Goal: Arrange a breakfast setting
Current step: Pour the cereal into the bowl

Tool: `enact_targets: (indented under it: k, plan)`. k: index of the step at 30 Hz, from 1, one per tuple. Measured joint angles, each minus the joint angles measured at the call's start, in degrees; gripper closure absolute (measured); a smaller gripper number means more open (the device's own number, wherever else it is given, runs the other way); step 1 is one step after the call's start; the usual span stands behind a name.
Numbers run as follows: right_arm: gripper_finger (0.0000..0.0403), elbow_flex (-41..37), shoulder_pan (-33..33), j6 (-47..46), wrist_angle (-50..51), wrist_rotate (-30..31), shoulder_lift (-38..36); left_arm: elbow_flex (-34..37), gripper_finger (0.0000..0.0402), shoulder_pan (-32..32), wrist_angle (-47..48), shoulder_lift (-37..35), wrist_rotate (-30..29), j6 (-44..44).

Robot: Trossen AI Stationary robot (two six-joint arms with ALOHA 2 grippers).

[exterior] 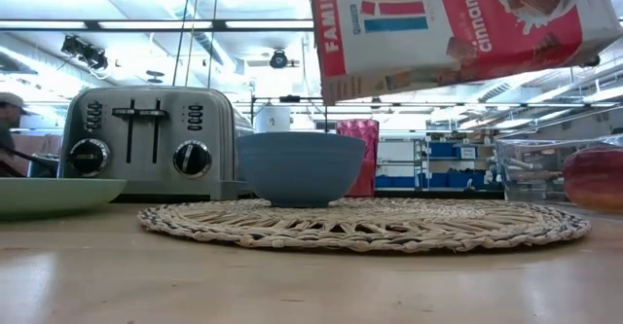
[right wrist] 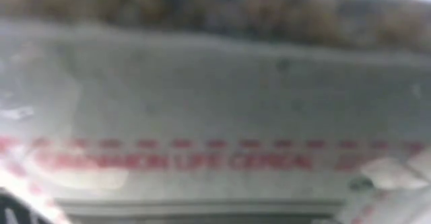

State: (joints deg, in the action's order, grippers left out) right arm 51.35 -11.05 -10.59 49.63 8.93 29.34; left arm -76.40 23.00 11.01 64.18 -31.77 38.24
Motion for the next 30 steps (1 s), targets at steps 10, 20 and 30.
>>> enact_targets:
  k: [10, 20, 30]
  plan:
    - [0.0171, 0.0, 0.0, 0.0, -0.9, -0.2, 0.0, 0.0, 0.0221, 0.0, -5.2, -1.7, -1.1, -5.2]
    - [0.0171, 0.0, 0.0, -0.3, -2.0, -0.2, -0.5, 0.0, 0.0221, 0.0, -5.3, -2.5, -2.3, -6.3]
    - [0.0171, 0.1, 0.0, -0.9, -4.9, 0.0, -1.0, 0.0, 0.0221, 0.0, -6.0, -3.8, -2.6, -7.5]
